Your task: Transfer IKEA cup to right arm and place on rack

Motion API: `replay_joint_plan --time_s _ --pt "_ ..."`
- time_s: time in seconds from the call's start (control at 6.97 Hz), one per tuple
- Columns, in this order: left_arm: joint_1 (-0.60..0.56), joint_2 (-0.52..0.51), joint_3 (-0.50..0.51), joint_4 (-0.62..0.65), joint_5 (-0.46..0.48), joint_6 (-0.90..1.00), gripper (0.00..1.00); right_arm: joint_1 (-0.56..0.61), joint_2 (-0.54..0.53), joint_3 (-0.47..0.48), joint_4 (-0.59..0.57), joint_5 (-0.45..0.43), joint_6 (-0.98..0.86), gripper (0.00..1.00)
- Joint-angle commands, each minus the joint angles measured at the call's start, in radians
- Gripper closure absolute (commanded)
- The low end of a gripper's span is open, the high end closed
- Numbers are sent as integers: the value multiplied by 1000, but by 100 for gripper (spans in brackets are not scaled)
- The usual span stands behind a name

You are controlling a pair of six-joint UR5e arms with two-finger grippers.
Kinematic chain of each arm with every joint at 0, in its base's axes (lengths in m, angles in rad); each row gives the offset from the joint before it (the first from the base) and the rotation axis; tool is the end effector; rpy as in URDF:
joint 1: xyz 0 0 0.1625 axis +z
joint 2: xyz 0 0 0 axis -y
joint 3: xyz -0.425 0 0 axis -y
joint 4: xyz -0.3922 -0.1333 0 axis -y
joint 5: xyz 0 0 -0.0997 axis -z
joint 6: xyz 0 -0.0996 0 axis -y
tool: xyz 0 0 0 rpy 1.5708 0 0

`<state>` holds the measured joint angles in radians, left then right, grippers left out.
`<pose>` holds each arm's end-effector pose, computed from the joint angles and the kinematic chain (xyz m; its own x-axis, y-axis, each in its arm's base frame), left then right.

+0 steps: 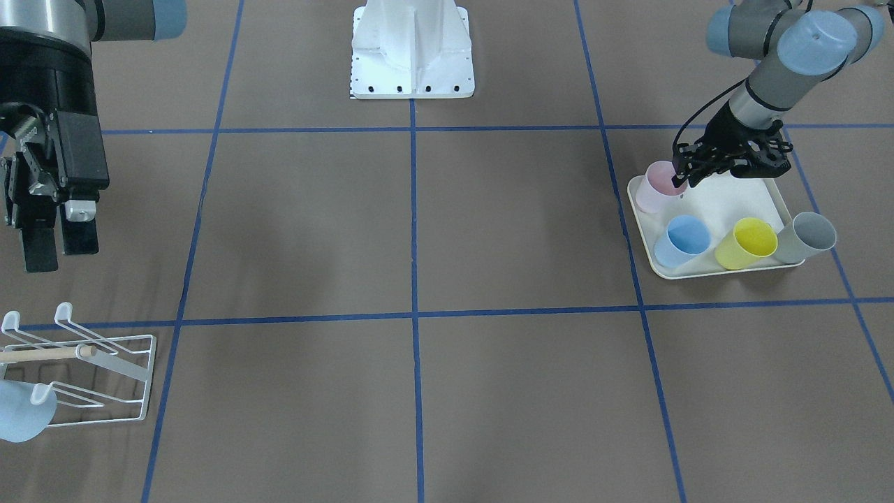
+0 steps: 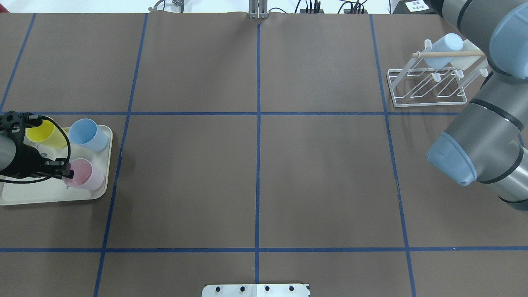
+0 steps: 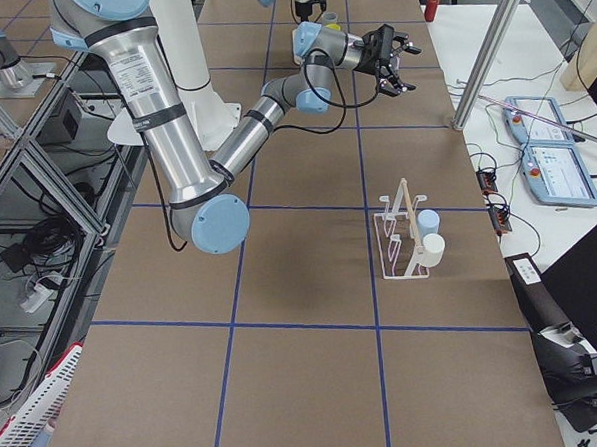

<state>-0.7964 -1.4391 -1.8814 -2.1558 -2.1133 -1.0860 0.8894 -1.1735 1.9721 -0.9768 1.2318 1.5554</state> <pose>0.2639 -0.3869 0.5067 0.6157 -0.0587 -0.7858 0.0854 0.9963 -0.0075 -0.2160 -0.5306 0.1920 0.1261 0.1324 0.9831 -0.9368 0.3419 0.0741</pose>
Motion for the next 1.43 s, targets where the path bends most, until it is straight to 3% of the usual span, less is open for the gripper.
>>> replay_joint_plan --time_s 0.0,0.29,0.57,0.72,1.0,1.29 --pt "16 -4 -8 1 1 0 100 -4 -2 -1 1 0 0 0" --pt "-44 82 -124 22 -23 8 100 -6 0 1 1 0 0 0" --pt "-235 91 -212 91 -132 15 100 -7 0 1 1 0 0 0" --pt "-247 83 -237 93 -140 8 100 -21 0 1 12 0 0 0" --pt "-265 -5 -239 76 -132 -81 100 -70 -3 -12 125 -2 84 0" --pt "-262 -172 -242 32 -98 -374 100 -140 0 -13 229 -2 185 1"
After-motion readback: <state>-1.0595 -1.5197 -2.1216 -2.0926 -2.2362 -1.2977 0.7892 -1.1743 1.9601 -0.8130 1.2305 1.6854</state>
